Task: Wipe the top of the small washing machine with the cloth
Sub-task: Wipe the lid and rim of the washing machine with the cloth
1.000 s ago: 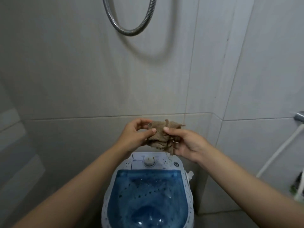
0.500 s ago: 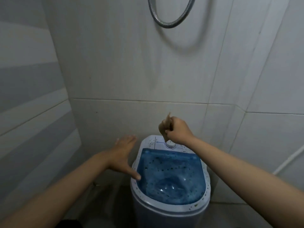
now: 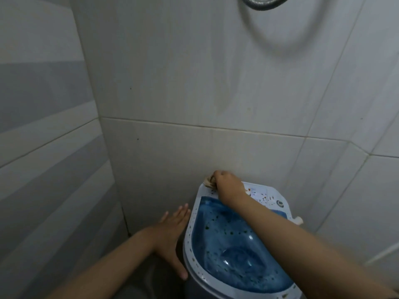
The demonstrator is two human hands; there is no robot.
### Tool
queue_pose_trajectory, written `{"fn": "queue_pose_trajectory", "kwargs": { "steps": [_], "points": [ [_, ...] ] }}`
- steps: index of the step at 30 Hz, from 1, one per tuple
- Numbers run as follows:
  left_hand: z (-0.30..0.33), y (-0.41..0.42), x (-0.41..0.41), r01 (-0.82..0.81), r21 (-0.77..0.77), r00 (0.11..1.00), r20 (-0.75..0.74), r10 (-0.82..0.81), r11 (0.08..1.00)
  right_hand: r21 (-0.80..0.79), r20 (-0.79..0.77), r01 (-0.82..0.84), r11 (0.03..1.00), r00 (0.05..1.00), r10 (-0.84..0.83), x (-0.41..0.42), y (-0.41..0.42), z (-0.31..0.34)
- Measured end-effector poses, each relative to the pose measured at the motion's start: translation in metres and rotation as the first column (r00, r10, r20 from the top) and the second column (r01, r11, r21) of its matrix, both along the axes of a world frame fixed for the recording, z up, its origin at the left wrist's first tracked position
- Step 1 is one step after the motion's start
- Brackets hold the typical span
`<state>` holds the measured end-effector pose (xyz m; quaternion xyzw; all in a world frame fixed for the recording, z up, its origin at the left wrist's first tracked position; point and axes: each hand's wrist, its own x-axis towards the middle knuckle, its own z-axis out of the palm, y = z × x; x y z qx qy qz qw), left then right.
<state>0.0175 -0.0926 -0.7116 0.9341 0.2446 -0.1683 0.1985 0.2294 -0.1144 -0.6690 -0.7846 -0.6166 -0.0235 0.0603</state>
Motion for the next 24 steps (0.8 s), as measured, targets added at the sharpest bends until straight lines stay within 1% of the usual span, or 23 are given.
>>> {"fn": "queue_pose_trajectory", "kwargs": {
  "steps": [3, 10, 14, 20, 24],
  "points": [
    [-0.009, 0.002, 0.004, -0.005, -0.028, 0.999, 0.050, 0.007, 1.000, -0.030, 0.009, -0.029, 0.999, 1.000, 0.029, -0.003, 0.004, -0.005],
    [-0.020, 0.001, 0.004, -0.030, 0.019, 0.987, 0.157, 0.027, 0.999, -0.054, -0.065, -0.235, 0.971, 0.971, 0.231, -0.014, -0.003, -0.021],
    [-0.020, -0.003, 0.004, -0.034, 0.019, 0.972, 0.233, 0.029, 0.999, -0.098, -0.089, -0.287, 0.953, 0.956, 0.279, -0.031, -0.016, -0.023],
    [-0.027, 0.000, 0.002, -0.042, 0.043, 0.978, 0.206, 0.033, 0.998, -0.108, -0.108, -0.360, 0.927, 0.931, 0.349, -0.048, -0.039, -0.018],
    [-0.032, 0.002, -0.001, -0.045, 0.052, 0.973, 0.227, 0.032, 0.998, -0.120, -0.110, -0.411, 0.904, 0.910, 0.399, -0.058, -0.059, -0.019]
  ]
}}
